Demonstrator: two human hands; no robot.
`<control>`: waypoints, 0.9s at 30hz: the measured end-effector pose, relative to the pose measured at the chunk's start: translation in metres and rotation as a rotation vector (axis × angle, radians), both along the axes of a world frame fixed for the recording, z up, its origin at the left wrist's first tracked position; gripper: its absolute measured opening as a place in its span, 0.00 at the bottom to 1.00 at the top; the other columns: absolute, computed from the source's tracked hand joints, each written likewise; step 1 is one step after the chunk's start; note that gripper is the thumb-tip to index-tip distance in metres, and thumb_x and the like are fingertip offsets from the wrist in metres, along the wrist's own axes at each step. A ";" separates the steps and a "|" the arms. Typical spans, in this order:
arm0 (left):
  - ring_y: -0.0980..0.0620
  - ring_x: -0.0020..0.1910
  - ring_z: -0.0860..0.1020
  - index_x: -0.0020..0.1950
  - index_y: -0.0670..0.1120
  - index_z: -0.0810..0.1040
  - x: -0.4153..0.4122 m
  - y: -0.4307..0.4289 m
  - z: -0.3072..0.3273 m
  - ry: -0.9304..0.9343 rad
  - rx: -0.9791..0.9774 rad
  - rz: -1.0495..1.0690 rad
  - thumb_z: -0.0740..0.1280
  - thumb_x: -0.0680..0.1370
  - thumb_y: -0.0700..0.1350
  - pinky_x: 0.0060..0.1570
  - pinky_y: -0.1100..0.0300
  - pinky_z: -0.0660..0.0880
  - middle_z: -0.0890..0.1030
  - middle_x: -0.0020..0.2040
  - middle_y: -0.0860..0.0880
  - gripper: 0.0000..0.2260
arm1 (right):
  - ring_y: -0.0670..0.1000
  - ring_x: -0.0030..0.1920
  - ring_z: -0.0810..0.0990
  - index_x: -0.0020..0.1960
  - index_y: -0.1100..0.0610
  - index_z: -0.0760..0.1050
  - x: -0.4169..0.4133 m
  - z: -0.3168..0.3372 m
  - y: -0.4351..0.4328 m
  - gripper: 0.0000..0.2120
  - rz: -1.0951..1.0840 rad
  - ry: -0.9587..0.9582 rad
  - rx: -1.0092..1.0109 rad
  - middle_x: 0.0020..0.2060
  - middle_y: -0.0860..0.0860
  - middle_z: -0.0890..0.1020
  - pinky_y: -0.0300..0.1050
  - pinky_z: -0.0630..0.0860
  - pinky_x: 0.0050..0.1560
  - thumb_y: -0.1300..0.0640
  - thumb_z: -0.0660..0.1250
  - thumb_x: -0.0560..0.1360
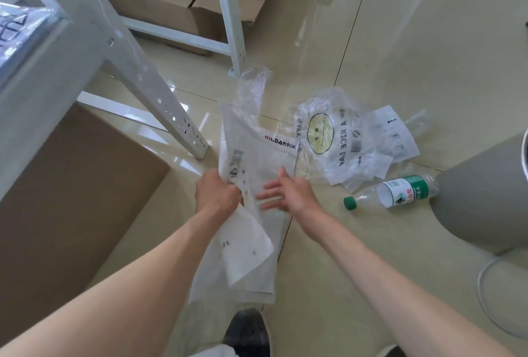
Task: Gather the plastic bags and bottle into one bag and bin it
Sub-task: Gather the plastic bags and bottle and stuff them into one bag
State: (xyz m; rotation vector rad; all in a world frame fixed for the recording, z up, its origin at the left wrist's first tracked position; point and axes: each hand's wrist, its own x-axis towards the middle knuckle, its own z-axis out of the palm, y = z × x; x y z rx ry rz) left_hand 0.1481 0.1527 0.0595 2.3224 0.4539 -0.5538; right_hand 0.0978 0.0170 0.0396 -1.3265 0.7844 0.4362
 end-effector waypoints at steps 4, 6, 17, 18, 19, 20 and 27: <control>0.42 0.45 0.78 0.50 0.44 0.78 0.004 0.010 -0.008 0.009 0.022 0.017 0.63 0.71 0.36 0.44 0.55 0.76 0.79 0.45 0.44 0.11 | 0.55 0.55 0.78 0.64 0.60 0.72 0.026 -0.033 -0.061 0.17 0.130 -0.097 -0.739 0.59 0.56 0.79 0.40 0.74 0.46 0.68 0.59 0.77; 0.43 0.44 0.77 0.49 0.46 0.76 0.004 0.012 -0.011 0.016 0.022 0.032 0.63 0.72 0.35 0.43 0.56 0.74 0.78 0.43 0.46 0.10 | 0.59 0.67 0.72 0.75 0.55 0.61 0.038 -0.052 -0.081 0.29 0.327 -0.034 -0.875 0.70 0.57 0.71 0.52 0.73 0.58 0.68 0.59 0.76; 0.44 0.34 0.74 0.45 0.40 0.77 0.018 0.004 -0.006 -0.092 0.040 0.058 0.61 0.72 0.33 0.29 0.60 0.69 0.75 0.35 0.45 0.06 | 0.66 0.53 0.80 0.51 0.67 0.77 0.005 -0.093 -0.100 0.09 0.331 0.160 -1.114 0.49 0.63 0.79 0.53 0.75 0.46 0.66 0.60 0.76; 0.44 0.35 0.74 0.45 0.40 0.77 0.019 0.001 0.000 -0.103 0.048 0.041 0.61 0.71 0.33 0.30 0.59 0.70 0.74 0.35 0.46 0.08 | 0.67 0.54 0.80 0.53 0.68 0.77 0.005 -0.084 -0.103 0.11 0.155 0.217 -1.021 0.52 0.65 0.79 0.54 0.76 0.49 0.65 0.59 0.77; 0.42 0.38 0.75 0.46 0.40 0.77 0.019 -0.002 0.005 -0.104 0.056 0.023 0.60 0.71 0.33 0.33 0.58 0.71 0.75 0.36 0.46 0.09 | 0.67 0.54 0.79 0.55 0.69 0.76 0.004 -0.076 -0.106 0.12 -0.007 0.242 -0.938 0.54 0.66 0.79 0.54 0.75 0.50 0.64 0.58 0.78; 0.42 0.40 0.76 0.48 0.40 0.77 0.017 -0.005 0.008 -0.096 0.062 0.015 0.60 0.70 0.34 0.36 0.57 0.72 0.76 0.38 0.45 0.10 | 0.66 0.50 0.78 0.53 0.68 0.76 0.003 -0.068 -0.107 0.12 -0.128 0.227 -0.867 0.52 0.65 0.78 0.53 0.74 0.48 0.64 0.56 0.79; 0.38 0.49 0.79 0.57 0.40 0.78 0.002 -0.033 0.015 -0.027 0.026 0.046 0.60 0.71 0.37 0.49 0.50 0.79 0.80 0.52 0.40 0.17 | 0.54 0.36 0.66 0.33 0.56 0.60 0.008 -0.001 -0.093 0.13 -0.566 -0.053 -0.724 0.36 0.54 0.71 0.46 0.60 0.30 0.63 0.54 0.77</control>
